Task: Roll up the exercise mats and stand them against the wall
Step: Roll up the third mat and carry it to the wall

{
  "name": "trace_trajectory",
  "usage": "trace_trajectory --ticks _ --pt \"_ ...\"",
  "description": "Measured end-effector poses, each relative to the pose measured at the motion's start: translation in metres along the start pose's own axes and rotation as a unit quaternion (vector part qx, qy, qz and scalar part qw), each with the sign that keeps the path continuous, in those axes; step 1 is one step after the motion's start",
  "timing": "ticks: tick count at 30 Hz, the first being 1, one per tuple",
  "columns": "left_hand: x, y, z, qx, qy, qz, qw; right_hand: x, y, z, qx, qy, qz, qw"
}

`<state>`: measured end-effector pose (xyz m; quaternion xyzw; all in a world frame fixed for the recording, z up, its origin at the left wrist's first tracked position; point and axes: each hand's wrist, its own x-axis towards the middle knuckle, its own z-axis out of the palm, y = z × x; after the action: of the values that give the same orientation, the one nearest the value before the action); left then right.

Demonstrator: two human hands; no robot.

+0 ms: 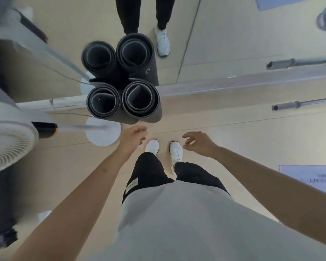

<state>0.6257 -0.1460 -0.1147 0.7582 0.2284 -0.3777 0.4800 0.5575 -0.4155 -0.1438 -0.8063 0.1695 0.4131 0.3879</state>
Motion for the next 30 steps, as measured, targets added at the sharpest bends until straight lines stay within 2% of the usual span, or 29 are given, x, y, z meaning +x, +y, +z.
trace_trajectory --ticks 4,7,9,11,14,22,30 --pt "-0.040 0.016 0.025 0.027 -0.064 0.043 0.997 -0.058 0.032 0.000 0.046 0.061 0.038 0.996" --pt "-0.057 0.023 0.044 0.093 -0.145 0.079 0.982 -0.101 0.049 0.009 0.138 0.150 0.081 0.976" --pt "-0.066 0.027 0.058 0.156 -0.212 0.104 0.959 -0.131 0.056 0.023 0.240 0.228 0.112 0.937" --pt "-0.072 0.030 0.071 0.226 -0.266 0.132 0.928 -0.162 0.061 0.046 0.339 0.301 0.133 0.881" --pt "-0.078 0.036 0.093 0.304 -0.324 0.172 0.879 -0.205 0.061 0.087 0.425 0.372 0.152 0.811" --pt "-0.148 0.016 0.174 0.396 -0.424 0.236 0.779 -0.313 0.062 0.189 0.512 0.501 0.191 0.671" --pt "-0.282 -0.090 0.256 0.490 -0.529 0.279 0.634 -0.421 0.099 0.330 0.566 0.607 0.233 0.507"
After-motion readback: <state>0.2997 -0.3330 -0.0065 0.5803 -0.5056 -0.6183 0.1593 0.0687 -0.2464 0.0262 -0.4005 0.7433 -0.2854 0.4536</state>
